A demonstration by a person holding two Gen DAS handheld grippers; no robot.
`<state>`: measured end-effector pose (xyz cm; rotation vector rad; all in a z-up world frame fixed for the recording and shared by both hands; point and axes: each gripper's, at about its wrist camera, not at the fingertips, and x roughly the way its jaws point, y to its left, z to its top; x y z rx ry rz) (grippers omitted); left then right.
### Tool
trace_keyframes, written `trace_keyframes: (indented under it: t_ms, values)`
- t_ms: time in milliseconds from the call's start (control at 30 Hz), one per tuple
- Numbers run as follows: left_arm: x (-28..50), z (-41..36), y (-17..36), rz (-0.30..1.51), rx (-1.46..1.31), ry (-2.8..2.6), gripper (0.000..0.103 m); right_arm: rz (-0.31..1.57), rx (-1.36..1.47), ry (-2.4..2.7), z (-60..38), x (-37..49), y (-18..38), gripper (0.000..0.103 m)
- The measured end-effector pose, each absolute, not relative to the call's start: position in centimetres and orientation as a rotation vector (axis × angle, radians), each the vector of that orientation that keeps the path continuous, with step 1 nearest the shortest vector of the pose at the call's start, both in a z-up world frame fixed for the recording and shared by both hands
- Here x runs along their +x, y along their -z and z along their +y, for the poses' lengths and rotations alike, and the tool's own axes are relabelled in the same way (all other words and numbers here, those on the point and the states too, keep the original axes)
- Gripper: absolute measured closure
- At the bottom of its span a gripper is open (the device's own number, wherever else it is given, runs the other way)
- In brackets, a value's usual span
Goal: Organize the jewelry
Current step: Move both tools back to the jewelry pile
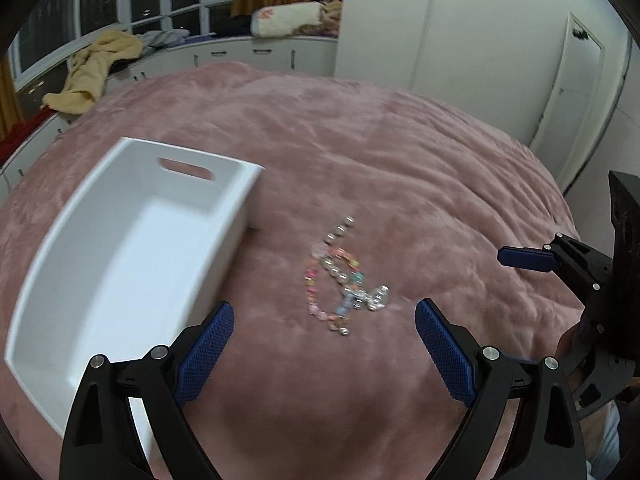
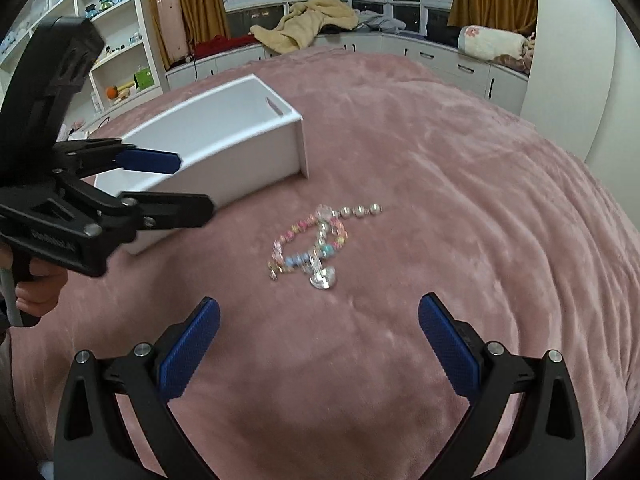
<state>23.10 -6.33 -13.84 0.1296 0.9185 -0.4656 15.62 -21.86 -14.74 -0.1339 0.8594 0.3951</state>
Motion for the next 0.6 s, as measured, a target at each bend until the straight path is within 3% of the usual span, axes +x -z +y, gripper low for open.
trace_keyframes:
  t_ms: [233, 433, 500, 600]
  values:
    - [25.9, -10.2, 19.0, 0.992, 0.117, 0.506, 0.011, 0.896, -0.098, -0.410, -23.4, 15.5, 18.2, 0.008]
    - [28.1, -10.9, 22.1, 1.015, 0.141, 0.472, 0.021, 0.886, -0.032, -0.436, -25.1, 15.6, 20.1, 0.016]
    - [29.3, -10.2, 23.4, 1.053, 0.086, 0.464, 0.043, 0.894, 0.005, -0.445, -25.4, 16.4, 20.7, 0.025]
    - [30.6, -9.4, 24.5, 1.096, 0.015, 0.469, 0.050, 0.900, 0.038, -0.444, -25.5, 17.8, 21.3, 0.028]
